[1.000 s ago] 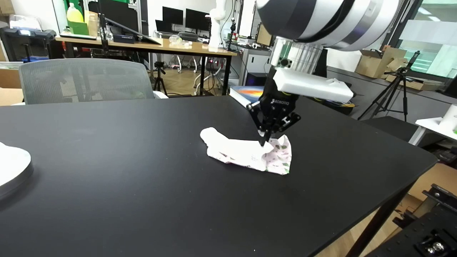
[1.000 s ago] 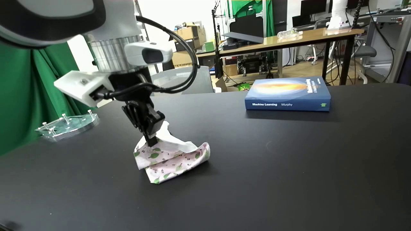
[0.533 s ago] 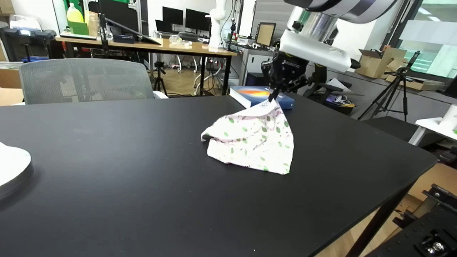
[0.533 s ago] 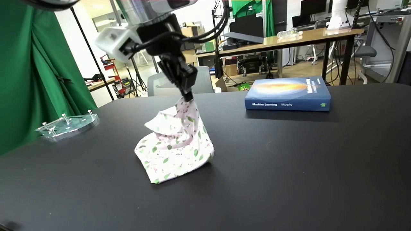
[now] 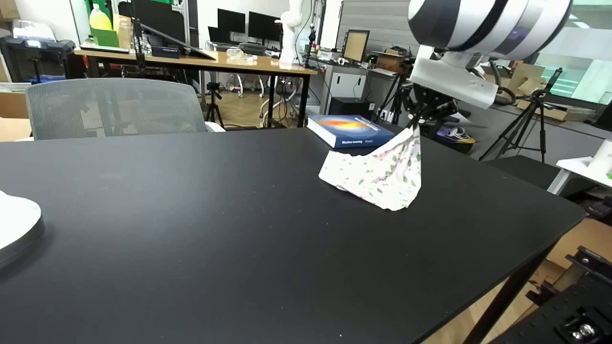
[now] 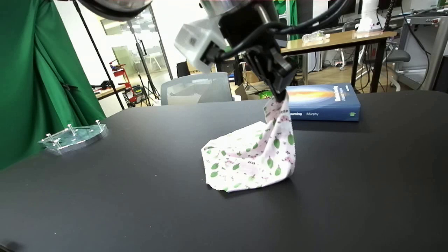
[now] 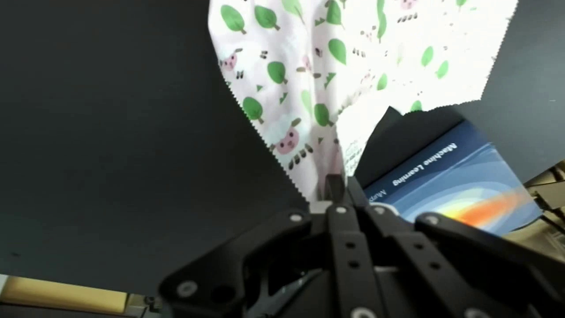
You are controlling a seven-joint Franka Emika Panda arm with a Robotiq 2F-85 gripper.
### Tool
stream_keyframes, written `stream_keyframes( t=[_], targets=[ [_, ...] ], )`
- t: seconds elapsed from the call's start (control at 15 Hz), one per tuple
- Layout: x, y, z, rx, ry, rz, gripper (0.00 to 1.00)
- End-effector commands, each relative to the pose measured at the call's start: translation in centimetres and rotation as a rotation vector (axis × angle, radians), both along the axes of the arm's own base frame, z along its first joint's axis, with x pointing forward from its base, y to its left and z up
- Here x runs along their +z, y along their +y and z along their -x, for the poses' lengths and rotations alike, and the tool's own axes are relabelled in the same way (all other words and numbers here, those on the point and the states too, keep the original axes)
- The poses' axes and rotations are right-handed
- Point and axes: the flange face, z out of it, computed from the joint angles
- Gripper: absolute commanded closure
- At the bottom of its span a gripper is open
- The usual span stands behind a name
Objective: Unfold the towel.
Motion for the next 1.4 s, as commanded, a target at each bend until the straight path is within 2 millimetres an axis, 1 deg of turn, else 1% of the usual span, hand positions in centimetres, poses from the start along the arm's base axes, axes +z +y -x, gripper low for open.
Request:
stream_keyframes(
  t=[0.0, 0.13, 0.27, 0.4, 0.47, 0.67, 0.87, 1.0, 1.2, 1.33],
  targets=[
    [-2.7, -1.6, -0.3, -0.102, 0.052, 0.005, 0.67],
    [-3.3, -1.5, -0.2, -0.126, 0.072, 0.0, 0.53],
    [-3.1, -0.7, -0.4, -0.132, 0.068, -0.005, 0.41],
    [-2.4, 0.8, -0.4, -0.1, 0.073, -0.012, 0.27],
    [-2.2, 1.8, -0.4, -0.044, 0.093, 0.004, 0.19],
    [-1.6, 4.7, -0.5, 0.083, 0.157, 0.014, 0.01],
    [-0.7, 7.2, -0.7, 0.188, 0.233, -0.008, 0.0],
    [0.0, 8.4, -0.6, 0.248, 0.3, -0.038, 0.0],
    [1.0, 9.8, 0.2, 0.344, 0.404, -0.097, 0.0],
    [2.0, 10.0, 0.5, 0.397, 0.462, -0.092, 0.0]
  ],
)
